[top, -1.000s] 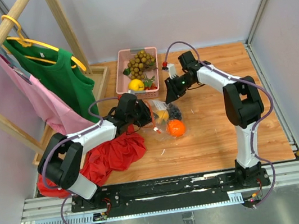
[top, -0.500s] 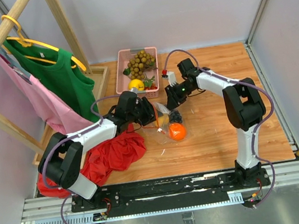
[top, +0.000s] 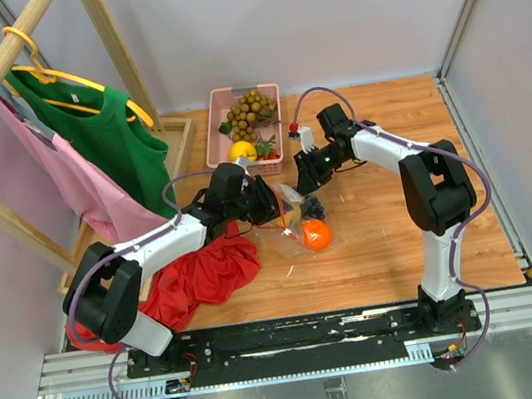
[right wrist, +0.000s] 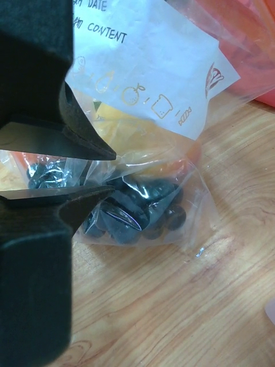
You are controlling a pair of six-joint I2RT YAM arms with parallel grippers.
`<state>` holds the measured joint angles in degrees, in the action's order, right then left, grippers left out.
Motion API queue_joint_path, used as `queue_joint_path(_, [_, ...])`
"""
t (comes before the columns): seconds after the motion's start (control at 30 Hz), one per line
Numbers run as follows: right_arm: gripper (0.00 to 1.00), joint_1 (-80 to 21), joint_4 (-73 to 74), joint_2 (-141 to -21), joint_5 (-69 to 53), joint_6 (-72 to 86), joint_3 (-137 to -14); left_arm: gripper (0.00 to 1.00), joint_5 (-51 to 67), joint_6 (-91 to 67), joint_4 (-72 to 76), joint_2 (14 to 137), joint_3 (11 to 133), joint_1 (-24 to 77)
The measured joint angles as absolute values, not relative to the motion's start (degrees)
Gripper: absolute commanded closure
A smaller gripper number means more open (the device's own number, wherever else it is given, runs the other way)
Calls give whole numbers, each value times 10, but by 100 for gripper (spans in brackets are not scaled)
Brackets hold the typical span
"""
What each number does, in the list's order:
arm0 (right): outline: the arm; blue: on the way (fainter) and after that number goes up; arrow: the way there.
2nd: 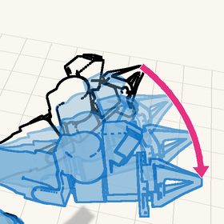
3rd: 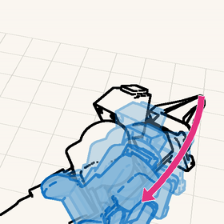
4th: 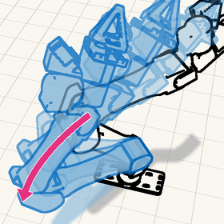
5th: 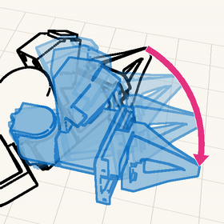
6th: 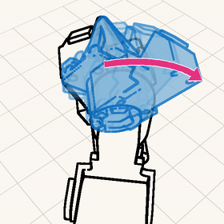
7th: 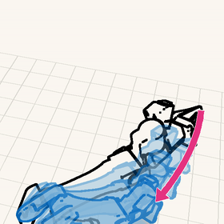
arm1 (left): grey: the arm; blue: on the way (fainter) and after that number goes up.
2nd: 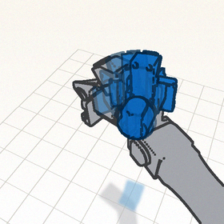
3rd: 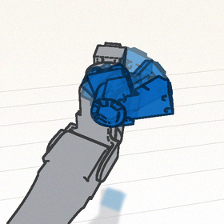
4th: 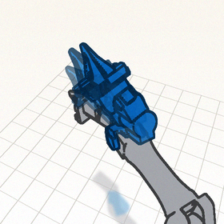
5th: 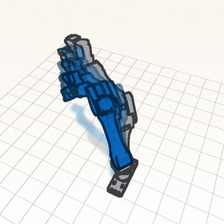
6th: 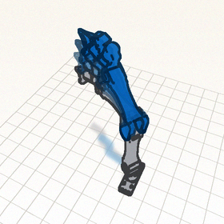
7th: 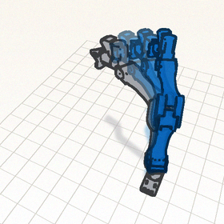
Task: Open the zip-top bag and remove the fake food
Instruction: Pick up the fake fruit from the zipper food storage bag.
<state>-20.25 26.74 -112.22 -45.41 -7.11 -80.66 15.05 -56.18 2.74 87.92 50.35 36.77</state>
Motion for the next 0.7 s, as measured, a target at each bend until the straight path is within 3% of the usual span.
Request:
queue_joint_path(0.37, [74, -203, 263, -1121, -454, -69, -803, 47, 146, -561, -1, 919, 511, 381])
queue_joint_path(0.57, [74, -203, 262, -1121, -454, -67, -801, 31, 141, -552, -2, 938, 511, 381])
queue_joint_path(0.7, [74, -209, 254, -1120, -453, -66, -792, 30, 134, -545, 0, 945, 511, 381])
